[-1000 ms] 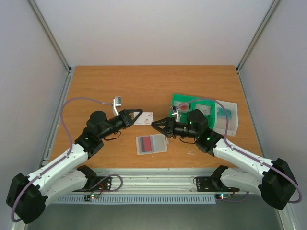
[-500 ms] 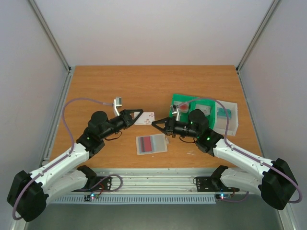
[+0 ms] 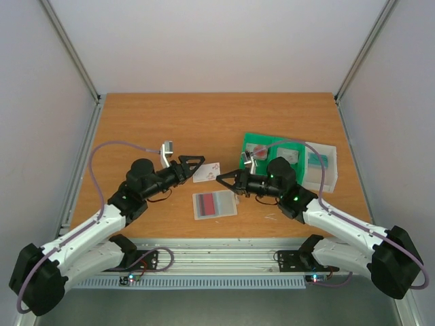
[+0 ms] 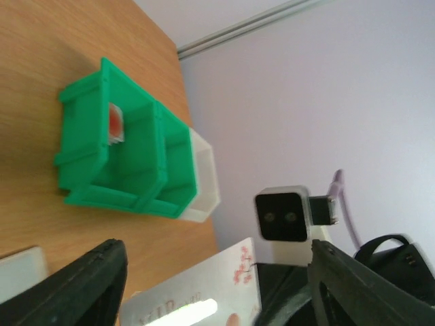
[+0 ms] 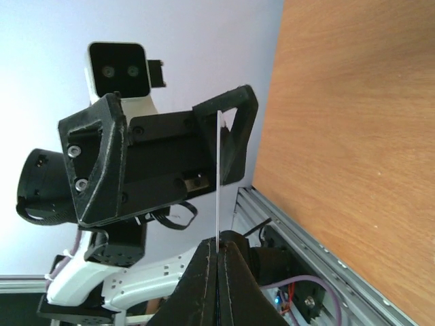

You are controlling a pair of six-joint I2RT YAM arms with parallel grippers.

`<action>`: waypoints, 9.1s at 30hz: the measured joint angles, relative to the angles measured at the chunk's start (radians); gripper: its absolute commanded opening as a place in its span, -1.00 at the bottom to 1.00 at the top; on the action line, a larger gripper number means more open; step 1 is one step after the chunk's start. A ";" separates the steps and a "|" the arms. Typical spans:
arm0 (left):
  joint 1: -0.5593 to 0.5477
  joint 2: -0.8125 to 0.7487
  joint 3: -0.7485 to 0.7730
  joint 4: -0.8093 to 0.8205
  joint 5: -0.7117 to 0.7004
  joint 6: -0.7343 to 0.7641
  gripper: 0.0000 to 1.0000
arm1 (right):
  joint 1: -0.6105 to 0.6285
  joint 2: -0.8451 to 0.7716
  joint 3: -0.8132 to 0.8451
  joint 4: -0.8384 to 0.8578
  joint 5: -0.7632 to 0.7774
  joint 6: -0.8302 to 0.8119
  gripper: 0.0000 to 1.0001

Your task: Take the credit cards out of the card holder

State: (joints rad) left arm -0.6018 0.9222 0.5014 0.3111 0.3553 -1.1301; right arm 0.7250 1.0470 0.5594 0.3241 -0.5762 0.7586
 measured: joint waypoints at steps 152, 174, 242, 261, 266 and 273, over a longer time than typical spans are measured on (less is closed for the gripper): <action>0.000 -0.026 0.125 -0.707 -0.089 0.380 0.90 | -0.841 0.388 0.554 -1.004 0.128 -0.670 0.01; 0.000 0.293 0.018 -0.465 0.056 0.303 0.01 | -0.266 0.172 0.388 -0.997 0.162 -0.573 -0.29; 0.003 0.475 0.009 -0.410 0.039 0.353 -0.46 | 0.113 0.570 0.294 -0.624 0.245 -0.440 -0.86; 0.003 0.470 -0.031 -0.231 0.141 0.240 -0.19 | 0.113 0.635 0.282 -0.602 0.259 -0.443 -0.98; 0.003 0.504 -0.039 -0.177 0.163 0.216 -0.20 | 0.113 0.632 0.267 -0.578 0.259 -0.443 -0.97; 0.004 0.524 -0.045 -0.134 0.177 0.192 -0.29 | 0.113 0.629 0.259 -0.567 0.259 -0.443 -0.98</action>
State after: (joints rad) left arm -0.5976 1.4460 0.4568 0.1768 0.5320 -0.9379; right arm 0.8383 1.6756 0.8188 -0.2428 -0.3176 0.3161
